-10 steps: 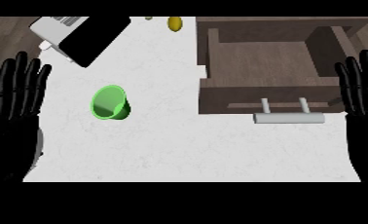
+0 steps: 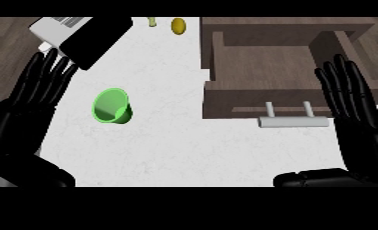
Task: Pick up the cup, place it into the drawer and close the drawer
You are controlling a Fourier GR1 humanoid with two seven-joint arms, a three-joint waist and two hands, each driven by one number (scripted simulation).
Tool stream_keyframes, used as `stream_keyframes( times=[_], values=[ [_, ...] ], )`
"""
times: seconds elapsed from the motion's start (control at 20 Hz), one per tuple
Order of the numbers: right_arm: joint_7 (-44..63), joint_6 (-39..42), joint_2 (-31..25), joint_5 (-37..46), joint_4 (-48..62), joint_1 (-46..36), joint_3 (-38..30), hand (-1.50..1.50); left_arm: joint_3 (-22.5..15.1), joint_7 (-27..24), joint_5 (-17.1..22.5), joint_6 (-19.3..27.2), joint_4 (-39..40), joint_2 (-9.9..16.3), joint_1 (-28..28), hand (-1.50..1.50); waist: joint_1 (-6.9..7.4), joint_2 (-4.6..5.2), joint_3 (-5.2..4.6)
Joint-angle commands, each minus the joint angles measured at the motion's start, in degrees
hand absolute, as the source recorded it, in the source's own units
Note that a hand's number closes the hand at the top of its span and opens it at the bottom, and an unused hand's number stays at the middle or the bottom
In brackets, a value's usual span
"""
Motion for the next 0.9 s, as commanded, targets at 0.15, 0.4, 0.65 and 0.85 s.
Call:
stream_keyframes(
  times=[0.15, 0.4, 0.65, 0.85],
  values=[
    [0.8, 2.9, -1.2, -2.5, 6.3, -4.8, -1.8, -1.50, 4.4, -0.8, 7.2, -5.4, 19.0, 2.0, -9.9, -1.50, -0.07, -0.20, -0.03],
    [-0.1, 3.1, -0.4, -1.7, 11.3, -8.9, -1.8, -1.50, 7.2, -5.5, 3.9, -10.0, 31.3, 5.4, -12.1, -1.50, 0.08, -0.16, -0.04],
    [0.3, 5.1, -2.2, -3.5, 11.1, -9.6, -4.6, -1.50, 6.3, -12.6, -3.2, -10.7, 42.6, 5.1, -14.2, -1.50, -0.09, -0.27, -0.05],
    [0.8, 5.3, -2.5, -3.7, 14.2, -13.7, -5.5, -1.50, 5.9, -19.6, -7.8, -10.1, 50.5, 4.1, -15.0, -1.50, -0.02, -0.24, -0.05]
  ],
)
